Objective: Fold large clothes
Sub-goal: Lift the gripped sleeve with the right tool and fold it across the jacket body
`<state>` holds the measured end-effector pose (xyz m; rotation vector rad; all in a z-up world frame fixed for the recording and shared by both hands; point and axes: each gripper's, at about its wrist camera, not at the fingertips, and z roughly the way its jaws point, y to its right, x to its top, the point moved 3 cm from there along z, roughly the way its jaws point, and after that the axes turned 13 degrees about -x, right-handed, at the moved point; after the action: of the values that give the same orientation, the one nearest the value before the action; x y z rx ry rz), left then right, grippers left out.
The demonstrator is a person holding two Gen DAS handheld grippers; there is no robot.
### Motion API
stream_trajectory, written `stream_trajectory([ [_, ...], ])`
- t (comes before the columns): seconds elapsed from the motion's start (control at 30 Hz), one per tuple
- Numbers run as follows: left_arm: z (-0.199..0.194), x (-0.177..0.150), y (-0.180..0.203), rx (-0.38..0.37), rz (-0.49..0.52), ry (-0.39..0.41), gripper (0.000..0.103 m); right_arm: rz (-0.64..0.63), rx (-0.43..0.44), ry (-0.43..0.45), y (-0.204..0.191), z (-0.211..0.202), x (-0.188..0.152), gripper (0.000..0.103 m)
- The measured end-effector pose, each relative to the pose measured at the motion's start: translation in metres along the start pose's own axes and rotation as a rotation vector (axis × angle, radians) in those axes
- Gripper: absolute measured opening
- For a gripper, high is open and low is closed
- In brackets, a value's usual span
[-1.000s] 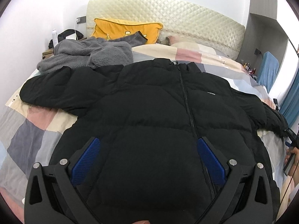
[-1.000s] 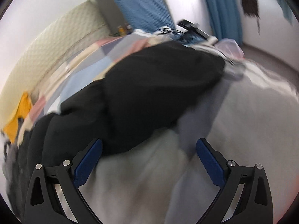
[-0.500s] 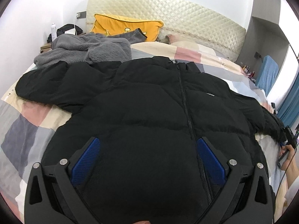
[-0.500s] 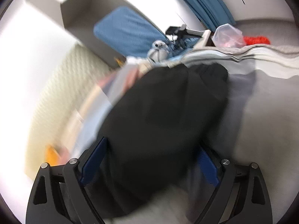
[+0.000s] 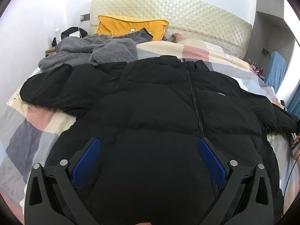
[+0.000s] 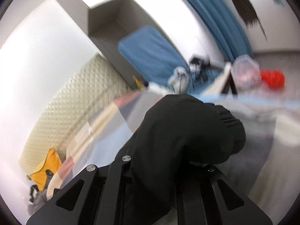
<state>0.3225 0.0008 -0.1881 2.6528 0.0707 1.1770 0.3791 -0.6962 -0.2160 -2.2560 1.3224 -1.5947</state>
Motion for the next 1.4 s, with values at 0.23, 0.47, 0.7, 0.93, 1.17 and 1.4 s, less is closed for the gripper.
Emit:
stream_trajectory([
  [0.23,-0.023,0.004,-0.008,0.022,0.013,0.014,0.103,-0.144,0.072,0.111,-0.082,-0.075,0.047,0.007],
  [0.47,-0.046,0.01,-0.008,0.071,0.069,0.038,0.103,-0.438,0.13,0.219,-0.211,-0.164,0.045,0.007],
  [0.7,-0.068,0.015,-0.025,0.103,0.091,0.044,0.103,-0.529,0.301,0.221,-0.339,-0.24,-0.023,0.01],
  [0.93,-0.093,0.028,-0.066,0.095,0.037,0.147,0.103,-0.714,0.416,0.175,-0.439,-0.277,-0.135,0.01],
  [1.17,-0.1,0.028,-0.092,0.122,0.061,0.191,0.103,-0.851,0.547,0.023,-0.479,-0.275,-0.271,0.011],
  [1.4,-0.092,0.022,-0.111,0.115,0.039,0.191,0.103,-1.048,0.528,-0.256,-0.468,-0.237,-0.431,0.011],
])
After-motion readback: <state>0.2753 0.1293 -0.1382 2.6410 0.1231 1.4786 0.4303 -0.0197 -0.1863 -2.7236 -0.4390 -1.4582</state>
